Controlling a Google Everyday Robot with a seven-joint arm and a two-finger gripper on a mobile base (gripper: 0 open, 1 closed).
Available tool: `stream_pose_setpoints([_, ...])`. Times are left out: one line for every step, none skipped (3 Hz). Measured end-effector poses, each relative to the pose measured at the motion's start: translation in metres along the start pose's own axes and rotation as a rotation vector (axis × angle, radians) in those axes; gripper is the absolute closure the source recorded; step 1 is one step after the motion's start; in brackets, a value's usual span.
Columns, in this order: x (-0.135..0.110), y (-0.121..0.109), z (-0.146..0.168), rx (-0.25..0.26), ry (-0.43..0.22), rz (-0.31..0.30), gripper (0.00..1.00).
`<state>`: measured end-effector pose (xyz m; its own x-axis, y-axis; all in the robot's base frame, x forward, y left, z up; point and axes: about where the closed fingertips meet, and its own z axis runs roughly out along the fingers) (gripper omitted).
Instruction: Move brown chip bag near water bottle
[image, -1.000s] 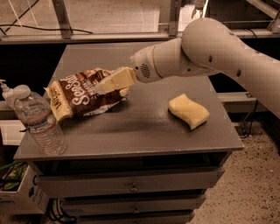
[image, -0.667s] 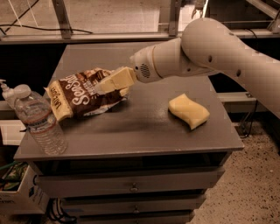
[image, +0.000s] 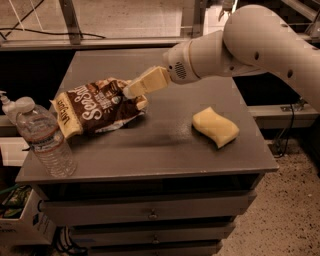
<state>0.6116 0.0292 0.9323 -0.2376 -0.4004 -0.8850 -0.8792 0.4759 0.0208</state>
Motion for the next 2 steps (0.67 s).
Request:
stream_pose_setpoints([-0.0119,-0.0306,-0.0347,0.067,-0.024,-0.037,0.00])
stream_pose_setpoints([-0.0119,-0.0305,-0.0347,0.067,-0.024,-0.037,0.00])
